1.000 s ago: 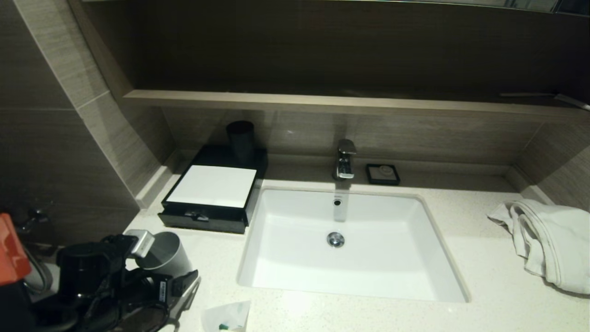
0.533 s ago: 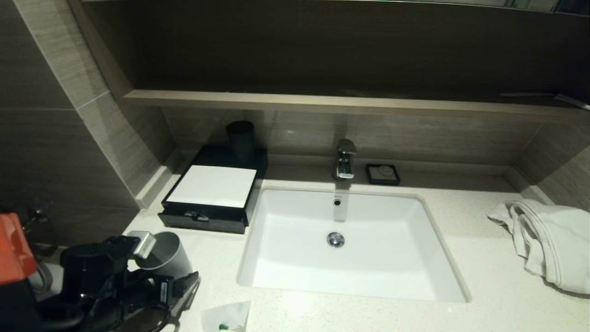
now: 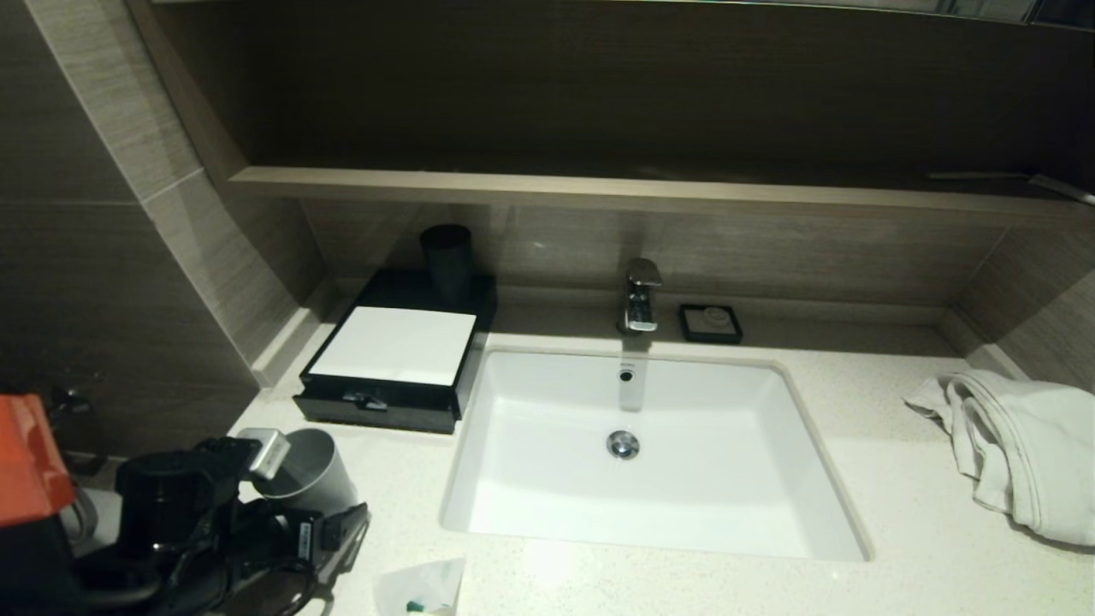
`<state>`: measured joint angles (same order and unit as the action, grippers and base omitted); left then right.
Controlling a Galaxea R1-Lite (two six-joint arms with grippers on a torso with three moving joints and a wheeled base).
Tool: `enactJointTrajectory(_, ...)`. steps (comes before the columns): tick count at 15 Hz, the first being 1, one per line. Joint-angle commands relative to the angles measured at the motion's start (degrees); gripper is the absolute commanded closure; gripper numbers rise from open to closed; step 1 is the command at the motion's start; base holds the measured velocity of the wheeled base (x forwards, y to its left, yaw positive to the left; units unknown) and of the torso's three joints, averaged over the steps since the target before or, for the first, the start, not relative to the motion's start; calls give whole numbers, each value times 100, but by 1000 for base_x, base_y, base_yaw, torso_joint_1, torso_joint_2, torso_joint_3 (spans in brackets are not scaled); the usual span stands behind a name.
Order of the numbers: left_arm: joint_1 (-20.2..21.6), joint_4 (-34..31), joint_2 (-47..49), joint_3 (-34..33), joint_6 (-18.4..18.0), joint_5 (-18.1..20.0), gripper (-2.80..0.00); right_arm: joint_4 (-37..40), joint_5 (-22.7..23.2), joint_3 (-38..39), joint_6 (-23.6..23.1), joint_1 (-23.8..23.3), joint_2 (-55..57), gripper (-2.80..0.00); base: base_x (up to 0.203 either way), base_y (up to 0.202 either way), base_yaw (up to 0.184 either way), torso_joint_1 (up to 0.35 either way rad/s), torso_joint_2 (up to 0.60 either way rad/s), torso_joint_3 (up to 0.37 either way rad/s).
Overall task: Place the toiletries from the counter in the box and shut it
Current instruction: Pick up the cup
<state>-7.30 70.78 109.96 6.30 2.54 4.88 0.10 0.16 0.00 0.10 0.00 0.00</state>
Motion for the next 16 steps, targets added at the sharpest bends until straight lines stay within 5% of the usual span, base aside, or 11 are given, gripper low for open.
enactJointTrajectory(1, 1, 41, 17, 3, -7, 5, -280, -1, 2, 0, -1, 0, 0, 0, 0, 0, 0, 0, 0, 0)
enactJointTrajectory(11, 1, 103, 24, 20, -14, 5, -280, -1, 2, 0, -1, 0, 0, 0, 0, 0, 0, 0, 0, 0)
enactJointTrajectory(12, 1, 103, 26, 20, -16, 5, 0, -1, 2, 0, -1, 0, 0, 0, 0, 0, 0, 0, 0, 0)
enactJointTrajectory(16, 1, 103, 17, 11, -16, 5, 0, -1, 2, 0, -1, 0, 0, 0, 0, 0, 0, 0, 0, 0)
